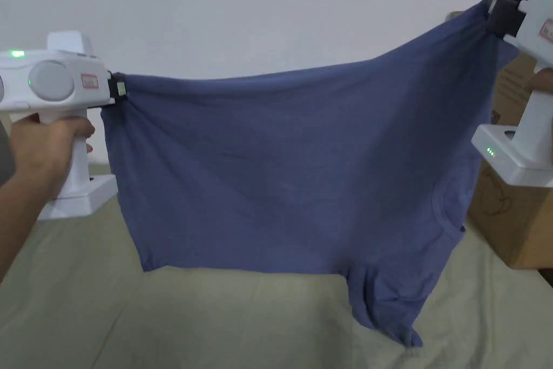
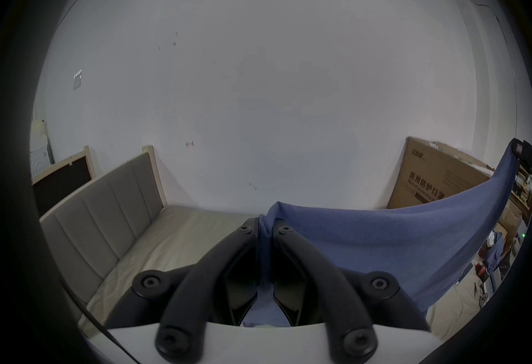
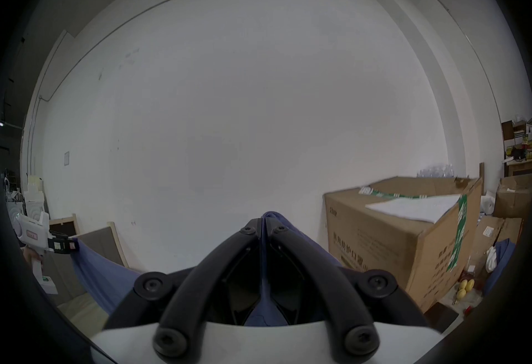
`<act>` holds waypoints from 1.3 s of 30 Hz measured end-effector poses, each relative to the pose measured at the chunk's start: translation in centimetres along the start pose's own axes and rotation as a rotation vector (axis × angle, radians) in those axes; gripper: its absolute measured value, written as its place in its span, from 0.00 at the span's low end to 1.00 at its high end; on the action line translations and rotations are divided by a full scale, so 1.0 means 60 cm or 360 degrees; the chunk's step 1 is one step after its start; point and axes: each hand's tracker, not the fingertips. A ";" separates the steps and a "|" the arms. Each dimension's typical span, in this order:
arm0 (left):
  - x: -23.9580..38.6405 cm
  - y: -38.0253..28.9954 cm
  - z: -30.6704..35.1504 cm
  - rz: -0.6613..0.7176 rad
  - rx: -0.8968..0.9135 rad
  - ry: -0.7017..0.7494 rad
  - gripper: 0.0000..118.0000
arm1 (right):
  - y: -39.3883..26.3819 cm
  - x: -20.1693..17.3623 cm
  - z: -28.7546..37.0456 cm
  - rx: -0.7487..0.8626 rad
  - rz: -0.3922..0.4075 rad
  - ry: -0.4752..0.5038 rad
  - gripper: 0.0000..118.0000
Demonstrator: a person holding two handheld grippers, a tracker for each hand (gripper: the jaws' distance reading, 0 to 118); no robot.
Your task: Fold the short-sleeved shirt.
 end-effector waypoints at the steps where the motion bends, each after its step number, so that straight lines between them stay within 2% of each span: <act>1: -0.002 -0.022 -0.012 0.0009 -0.0022 -0.0001 0.05 | -0.023 0.003 -0.005 -0.0037 -0.0009 -0.0005 0.00; 5: -0.009 -0.118 -0.041 0.0101 -0.0169 -0.0025 0.05 | -0.116 0.018 -0.010 -0.0198 -0.0065 -0.0011 0.00; 10: -0.014 -0.244 -0.023 0.0169 -0.0329 -0.0033 0.05 | -0.226 0.040 0.026 -0.0371 -0.0102 -0.0032 0.00; 15: -0.021 -0.368 0.040 0.0223 -0.0491 -0.0053 0.05 | -0.319 0.045 0.136 -0.0549 -0.0163 -0.0057 0.00; 19: -0.019 -0.457 0.102 0.0182 -0.0652 -0.0039 0.05 | -0.377 0.053 0.241 -0.0685 -0.0211 -0.0079 0.00; 23: -0.035 -0.539 0.162 0.0218 -0.0732 -0.0055 0.05 | -0.420 0.058 0.359 -0.0723 -0.0252 -0.0085 0.00; 35: -0.062 -0.690 0.383 0.0261 -0.0862 -0.0019 0.05 | -0.507 0.072 0.658 -0.0998 -0.0381 -0.0137 0.00; 39: -0.071 -0.729 0.440 0.0261 -0.0885 -0.0013 0.05 | -0.525 0.065 0.718 -0.1114 -0.0356 -0.0142 0.00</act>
